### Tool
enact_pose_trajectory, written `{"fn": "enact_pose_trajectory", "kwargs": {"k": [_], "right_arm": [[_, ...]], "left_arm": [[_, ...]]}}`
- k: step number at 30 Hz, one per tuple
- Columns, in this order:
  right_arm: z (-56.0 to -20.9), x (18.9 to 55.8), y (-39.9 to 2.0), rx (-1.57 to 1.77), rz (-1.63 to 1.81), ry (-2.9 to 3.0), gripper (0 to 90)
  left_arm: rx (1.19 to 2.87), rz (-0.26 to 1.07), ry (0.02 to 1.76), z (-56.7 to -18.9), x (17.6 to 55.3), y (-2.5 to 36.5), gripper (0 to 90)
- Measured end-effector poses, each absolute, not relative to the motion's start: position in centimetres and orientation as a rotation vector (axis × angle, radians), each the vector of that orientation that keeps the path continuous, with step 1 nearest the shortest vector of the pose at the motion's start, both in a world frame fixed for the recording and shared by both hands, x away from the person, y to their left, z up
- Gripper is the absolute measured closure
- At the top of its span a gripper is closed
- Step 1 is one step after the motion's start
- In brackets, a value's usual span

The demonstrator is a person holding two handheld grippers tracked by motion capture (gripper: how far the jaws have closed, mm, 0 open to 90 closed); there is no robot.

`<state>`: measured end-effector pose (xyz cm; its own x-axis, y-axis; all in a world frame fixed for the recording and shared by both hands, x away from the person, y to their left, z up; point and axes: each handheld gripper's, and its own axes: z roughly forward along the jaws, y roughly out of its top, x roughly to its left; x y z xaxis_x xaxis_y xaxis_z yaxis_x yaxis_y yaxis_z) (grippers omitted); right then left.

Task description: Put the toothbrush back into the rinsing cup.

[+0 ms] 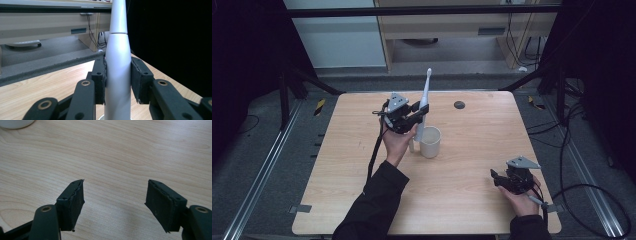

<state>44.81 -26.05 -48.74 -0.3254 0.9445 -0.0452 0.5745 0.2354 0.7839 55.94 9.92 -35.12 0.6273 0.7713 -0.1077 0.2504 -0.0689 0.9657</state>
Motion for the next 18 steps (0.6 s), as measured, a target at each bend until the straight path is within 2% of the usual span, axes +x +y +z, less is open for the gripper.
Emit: {"fn": "enact_pose_trajectory", "kwargs": {"k": [18], "right_arm": [[-48.9, 44.8, -25.9, 1.359, 0.915, 2.01, 31.0]], "left_arm": [[1.629, 0.504, 0.874, -38.1, 58.5, 7.3, 66.4]]}}
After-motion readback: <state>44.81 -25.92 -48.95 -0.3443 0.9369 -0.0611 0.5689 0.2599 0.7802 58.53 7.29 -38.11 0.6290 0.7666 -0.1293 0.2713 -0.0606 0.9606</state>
